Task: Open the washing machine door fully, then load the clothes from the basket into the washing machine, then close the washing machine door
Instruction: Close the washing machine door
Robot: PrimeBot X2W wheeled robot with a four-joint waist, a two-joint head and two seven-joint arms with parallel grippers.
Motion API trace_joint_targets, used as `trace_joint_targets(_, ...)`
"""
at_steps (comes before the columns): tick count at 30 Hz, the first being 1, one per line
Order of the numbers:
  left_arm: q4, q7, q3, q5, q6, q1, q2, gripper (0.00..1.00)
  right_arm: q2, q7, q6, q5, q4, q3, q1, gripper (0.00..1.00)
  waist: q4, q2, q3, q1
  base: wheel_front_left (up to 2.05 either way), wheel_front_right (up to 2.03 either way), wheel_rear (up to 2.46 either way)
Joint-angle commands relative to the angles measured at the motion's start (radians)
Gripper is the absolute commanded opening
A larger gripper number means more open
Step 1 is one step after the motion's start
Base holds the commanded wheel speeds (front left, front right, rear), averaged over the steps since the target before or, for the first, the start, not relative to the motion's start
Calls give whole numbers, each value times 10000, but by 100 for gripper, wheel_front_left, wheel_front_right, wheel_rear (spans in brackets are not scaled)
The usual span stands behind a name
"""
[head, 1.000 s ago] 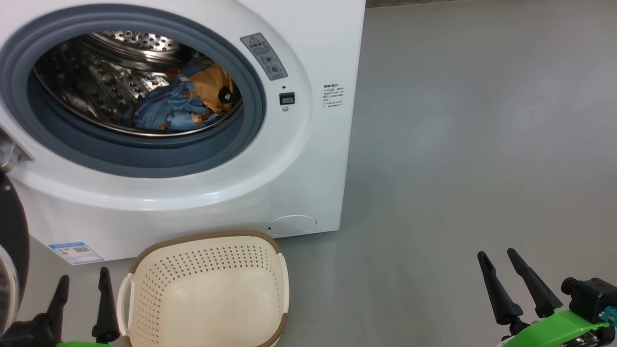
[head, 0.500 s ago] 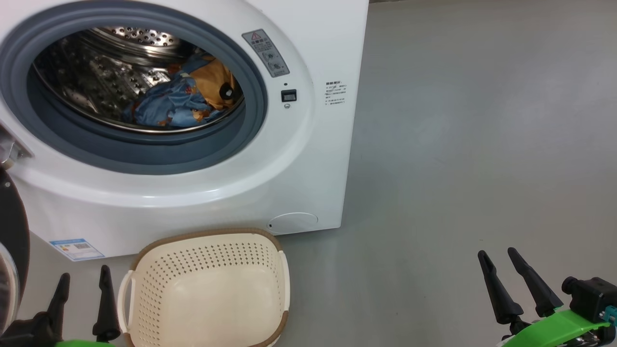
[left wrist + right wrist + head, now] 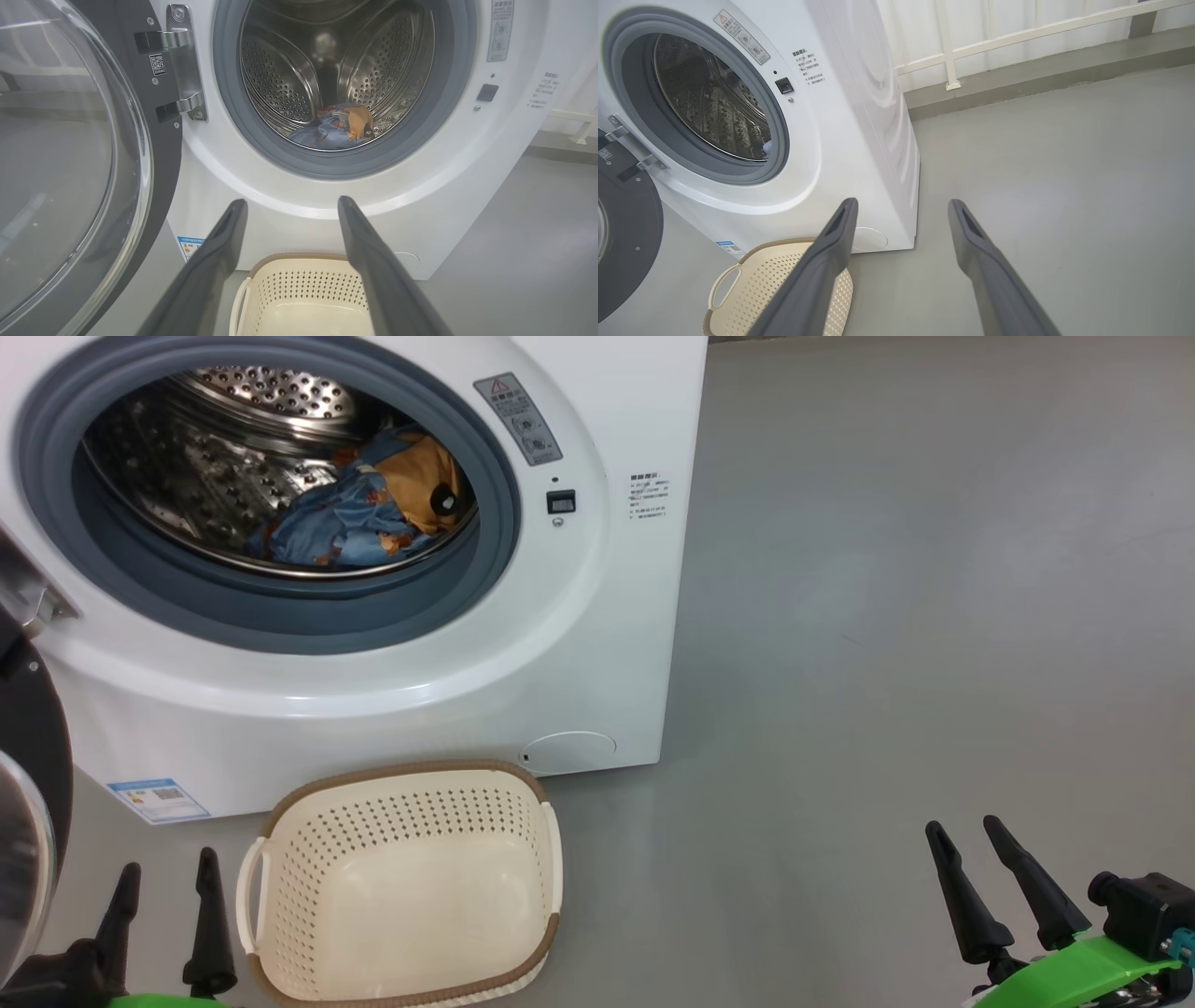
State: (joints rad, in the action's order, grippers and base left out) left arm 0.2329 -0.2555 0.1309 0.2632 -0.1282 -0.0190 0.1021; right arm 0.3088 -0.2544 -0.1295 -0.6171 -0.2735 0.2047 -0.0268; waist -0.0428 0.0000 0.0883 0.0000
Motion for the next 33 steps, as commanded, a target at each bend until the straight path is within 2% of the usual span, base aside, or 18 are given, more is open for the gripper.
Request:
trace_joint_targets(1, -275, -63, 276, 60, -25, -148, 244, 100, 205, -74, -12, 52, 208, 210, 30, 100, 4, 0, -17, 0, -53, 53, 0)
trace_joint_targets(16, -414, -63, 247, 111, -25, 63, 13, 100, 285, -74, -12, 46, 286, 401, -42, 100, 220, 0, -94, 0, -4, 4, 0)
trace_joint_targets(23, -580, -63, 349, 134, -25, 103, -168, 100, 368, -74, -12, 64, 386, 487, -250, 100, 799, 0, -54, 0, 0, 0, 0)
trace_joint_targets(33, -764, -63, 441, 260, -25, 217, -352, 100, 410, -74, -12, 58, 466, 641, -329, 100, 1986, 0, -50, 0, 0, 0, 0)
